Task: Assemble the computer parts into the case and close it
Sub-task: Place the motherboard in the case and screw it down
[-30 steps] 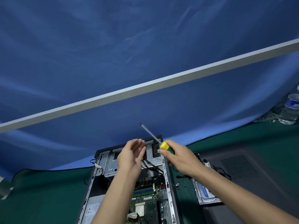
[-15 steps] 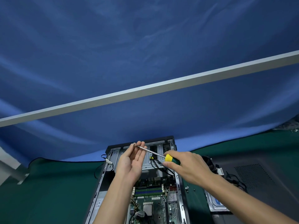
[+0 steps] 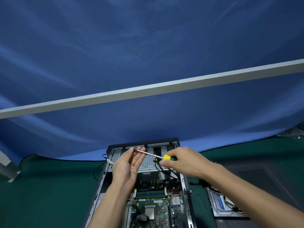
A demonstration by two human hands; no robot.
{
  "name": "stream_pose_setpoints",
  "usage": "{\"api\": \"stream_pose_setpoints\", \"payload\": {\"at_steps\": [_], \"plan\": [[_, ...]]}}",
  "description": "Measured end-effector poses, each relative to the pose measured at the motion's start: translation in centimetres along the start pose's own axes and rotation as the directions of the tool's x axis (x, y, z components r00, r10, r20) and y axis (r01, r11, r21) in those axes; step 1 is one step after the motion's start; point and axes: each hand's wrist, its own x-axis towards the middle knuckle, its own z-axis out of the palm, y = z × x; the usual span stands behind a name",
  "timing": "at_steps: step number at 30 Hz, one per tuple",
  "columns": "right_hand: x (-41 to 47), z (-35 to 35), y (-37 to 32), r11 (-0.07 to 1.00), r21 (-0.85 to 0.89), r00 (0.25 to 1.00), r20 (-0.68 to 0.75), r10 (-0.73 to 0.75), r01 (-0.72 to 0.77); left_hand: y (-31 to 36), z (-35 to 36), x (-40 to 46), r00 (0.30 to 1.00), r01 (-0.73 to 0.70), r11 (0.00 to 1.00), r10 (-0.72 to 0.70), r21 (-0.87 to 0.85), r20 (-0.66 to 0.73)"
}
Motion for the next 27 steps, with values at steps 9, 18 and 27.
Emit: {"api": "stream_pose_setpoints", "payload": {"at_steps": [9,18,27], "plan": [[2.6,-1.6,-3.5,0.696,0.703,0.988,0.136,0.073,-0.148,3.3,-3.2,2.5,0.992,0.104,0.981,-0.113,-0.163,-0.053],[4.4,3.3,-7.2,0.691,0.723,0.831,-0.364,0.42,-0.032,3.8,-5.3,5.9,0.951,0.246,0.94,-0.282,-0.238,-0.131],[5.7,4.1,-8.2,0.793,0.595,0.783,-0.427,0.452,-0.133,2.8,-7.3,7.8,0.902,0.404,0.889,-0.426,-0.214,-0.07]]}}
